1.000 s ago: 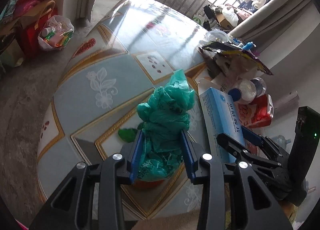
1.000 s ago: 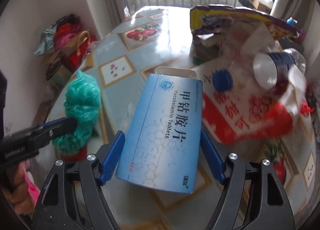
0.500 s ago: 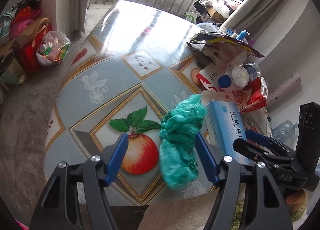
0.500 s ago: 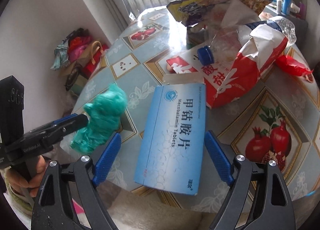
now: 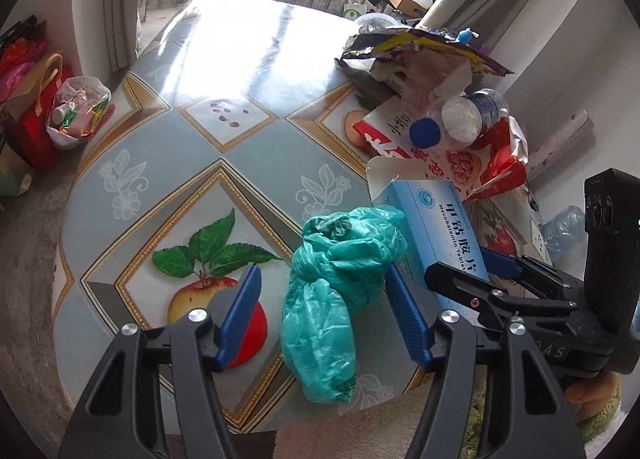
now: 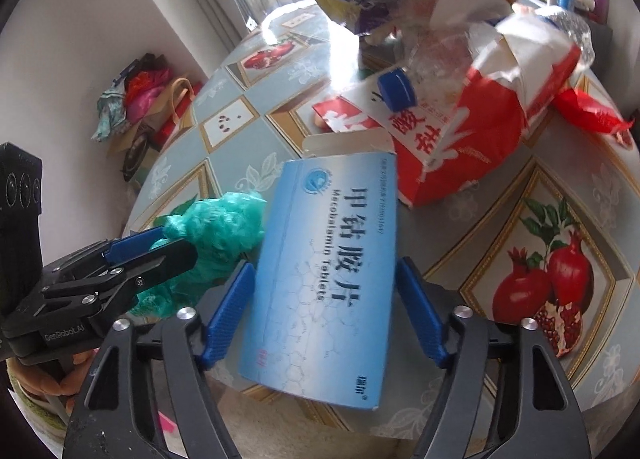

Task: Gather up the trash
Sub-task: 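Grasp the blue medicine box with the right gripper while the left gripper holds the green bag, then carry both items to the blue wastebasket and open both grippers to drop them, then move both tools back toward the table clutter, then grasp the purple snack packet with the left gripper while the right gripper approaches the tissue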

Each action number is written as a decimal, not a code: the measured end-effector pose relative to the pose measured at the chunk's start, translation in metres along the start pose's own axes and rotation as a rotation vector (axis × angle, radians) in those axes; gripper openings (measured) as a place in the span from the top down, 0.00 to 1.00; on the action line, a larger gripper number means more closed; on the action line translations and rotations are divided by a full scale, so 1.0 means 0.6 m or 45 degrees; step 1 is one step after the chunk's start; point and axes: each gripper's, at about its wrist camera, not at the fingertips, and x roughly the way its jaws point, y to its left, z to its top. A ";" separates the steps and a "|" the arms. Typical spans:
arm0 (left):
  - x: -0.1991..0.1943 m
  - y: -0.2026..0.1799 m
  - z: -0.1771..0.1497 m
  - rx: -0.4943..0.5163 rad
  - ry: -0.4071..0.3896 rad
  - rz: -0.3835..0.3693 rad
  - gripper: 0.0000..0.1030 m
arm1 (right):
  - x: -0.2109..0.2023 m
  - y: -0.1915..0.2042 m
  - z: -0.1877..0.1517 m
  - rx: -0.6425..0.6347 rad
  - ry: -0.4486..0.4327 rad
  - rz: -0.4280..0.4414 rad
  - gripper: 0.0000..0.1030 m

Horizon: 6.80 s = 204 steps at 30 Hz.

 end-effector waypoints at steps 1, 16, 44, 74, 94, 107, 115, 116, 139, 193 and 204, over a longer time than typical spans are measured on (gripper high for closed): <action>0.003 0.000 0.000 -0.002 0.008 -0.002 0.42 | -0.004 -0.007 -0.001 0.016 0.001 0.019 0.37; -0.012 0.033 -0.003 -0.207 -0.050 0.047 0.54 | -0.016 -0.012 0.004 -0.006 -0.003 0.077 0.25; -0.159 -0.215 0.080 0.083 -0.281 -0.286 0.54 | -0.282 -0.170 -0.083 0.128 -0.489 0.288 0.33; 0.548 -0.969 0.000 0.635 0.727 -0.341 0.25 | -0.228 -0.922 -0.454 1.923 -0.619 0.024 0.24; 0.192 -0.818 0.028 0.728 0.276 -0.663 0.11 | -0.340 -0.710 -0.333 1.287 -0.622 -0.485 0.11; -0.018 -0.579 0.041 0.685 -0.126 -0.458 0.06 | -0.397 -0.502 -0.233 0.784 -0.724 -0.844 0.08; -0.054 -0.500 0.067 0.586 -0.218 -0.492 0.06 | -0.380 -0.461 -0.201 0.610 -0.688 -1.015 0.08; -0.054 -0.493 0.070 0.576 -0.230 -0.485 0.06 | -0.378 -0.463 -0.200 0.587 -0.681 -1.023 0.08; -0.068 -0.273 0.097 0.181 -0.381 -0.403 0.06 | -0.333 -0.397 -0.130 0.317 -0.717 -0.346 0.08; 0.063 -0.117 0.320 0.093 -0.460 -0.152 0.75 | -0.077 -0.333 0.281 0.558 -0.083 0.541 0.79; 0.030 -0.150 0.282 0.325 -0.498 -0.281 0.67 | -0.080 -0.308 0.308 0.595 -0.048 0.632 0.92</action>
